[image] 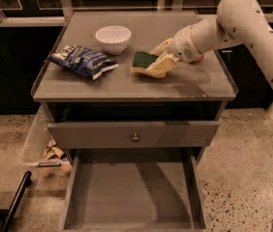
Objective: Pick sponge from middle drawer and place on counter
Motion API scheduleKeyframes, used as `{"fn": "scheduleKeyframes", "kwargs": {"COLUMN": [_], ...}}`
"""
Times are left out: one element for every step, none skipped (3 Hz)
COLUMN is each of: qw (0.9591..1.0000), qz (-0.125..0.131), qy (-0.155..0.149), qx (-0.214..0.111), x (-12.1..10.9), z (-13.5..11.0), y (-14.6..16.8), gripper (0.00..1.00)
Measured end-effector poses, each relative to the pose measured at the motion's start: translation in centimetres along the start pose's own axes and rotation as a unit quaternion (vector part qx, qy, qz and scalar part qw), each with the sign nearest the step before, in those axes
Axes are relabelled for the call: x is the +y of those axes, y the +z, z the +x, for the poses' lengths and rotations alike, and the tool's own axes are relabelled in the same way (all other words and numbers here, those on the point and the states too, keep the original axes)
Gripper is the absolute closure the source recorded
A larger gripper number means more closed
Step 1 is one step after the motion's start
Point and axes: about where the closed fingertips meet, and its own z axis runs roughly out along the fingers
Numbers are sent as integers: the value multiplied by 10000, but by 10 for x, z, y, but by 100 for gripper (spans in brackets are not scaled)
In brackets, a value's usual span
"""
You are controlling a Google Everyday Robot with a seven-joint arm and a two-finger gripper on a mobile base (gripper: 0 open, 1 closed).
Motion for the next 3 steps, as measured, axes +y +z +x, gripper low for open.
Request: {"fn": "scheduleKeyframes", "kwargs": {"qw": [10000, 10000, 10000], "qz": [0, 0, -1], "qy": [0, 0, 0], "qx": [0, 0, 0], "x": [0, 0, 0], "z": [0, 0, 0], "y": [0, 0, 0], "gripper": [12, 0, 0]}}
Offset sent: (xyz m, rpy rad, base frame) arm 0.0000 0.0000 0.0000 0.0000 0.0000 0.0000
